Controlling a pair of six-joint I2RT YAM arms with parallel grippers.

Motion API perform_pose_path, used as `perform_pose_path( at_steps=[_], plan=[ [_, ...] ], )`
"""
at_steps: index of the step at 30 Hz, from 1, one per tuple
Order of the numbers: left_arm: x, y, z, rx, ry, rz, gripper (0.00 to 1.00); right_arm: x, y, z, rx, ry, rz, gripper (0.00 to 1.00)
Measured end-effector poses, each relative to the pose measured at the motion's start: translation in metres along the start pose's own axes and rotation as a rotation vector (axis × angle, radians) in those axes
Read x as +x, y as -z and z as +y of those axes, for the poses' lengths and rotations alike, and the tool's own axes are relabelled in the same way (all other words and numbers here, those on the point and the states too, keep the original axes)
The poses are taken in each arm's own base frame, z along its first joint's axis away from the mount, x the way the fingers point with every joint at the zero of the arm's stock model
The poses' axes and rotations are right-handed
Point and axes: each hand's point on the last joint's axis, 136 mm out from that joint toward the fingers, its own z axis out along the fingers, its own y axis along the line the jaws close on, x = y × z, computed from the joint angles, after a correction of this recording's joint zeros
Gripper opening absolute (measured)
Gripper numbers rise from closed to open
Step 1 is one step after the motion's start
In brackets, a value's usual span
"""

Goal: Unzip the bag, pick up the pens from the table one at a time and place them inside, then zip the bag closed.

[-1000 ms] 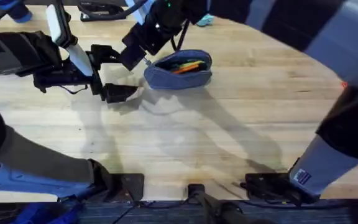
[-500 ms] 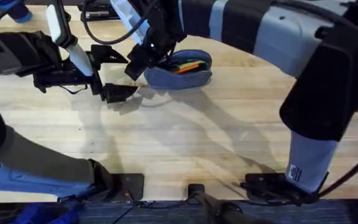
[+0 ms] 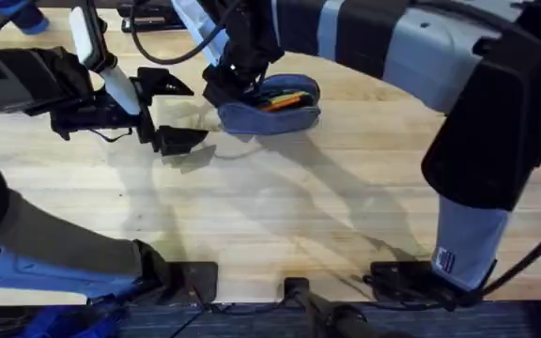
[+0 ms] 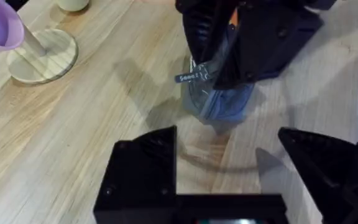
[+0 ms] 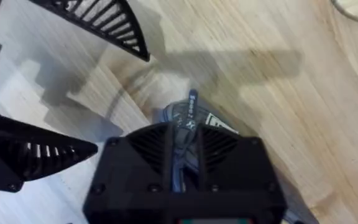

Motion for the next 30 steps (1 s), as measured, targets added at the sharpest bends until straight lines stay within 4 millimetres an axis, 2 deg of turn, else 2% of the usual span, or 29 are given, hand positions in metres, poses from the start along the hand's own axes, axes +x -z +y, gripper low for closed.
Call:
perform_pose_path(
  at_steps=[1, 2, 12, 22, 30],
  plan=[
    [0.000, 0.000, 0.000, 0.000, 0.000, 0.000, 0.993, 0.000, 0.000, 0.000, 0.000, 0.000, 0.000, 0.060],
    [0.000, 0.000, 0.000, 0.000, 0.000, 0.000, 0.994, 0.000, 0.000, 0.000, 0.000, 0.000, 0.000, 0.041],
    [0.000, 0.000, 0.000, 0.000, 0.000, 0.000, 0.993, -0.001, 0.002, 0.000, 0.000, 0.001, -0.004, 0.034],
    [0.000, 0.000, 0.000, 0.000, 0.000, 0.000, 0.993, -0.014, 0.044, 0.001, 0.011, 0.005, -0.064, 0.032],
    [0.000, 0.000, 0.000, 0.000, 0.000, 0.000, 0.993, -0.014, 0.047, 0.001, 0.013, 0.004, -0.065, 0.030]
  ],
)
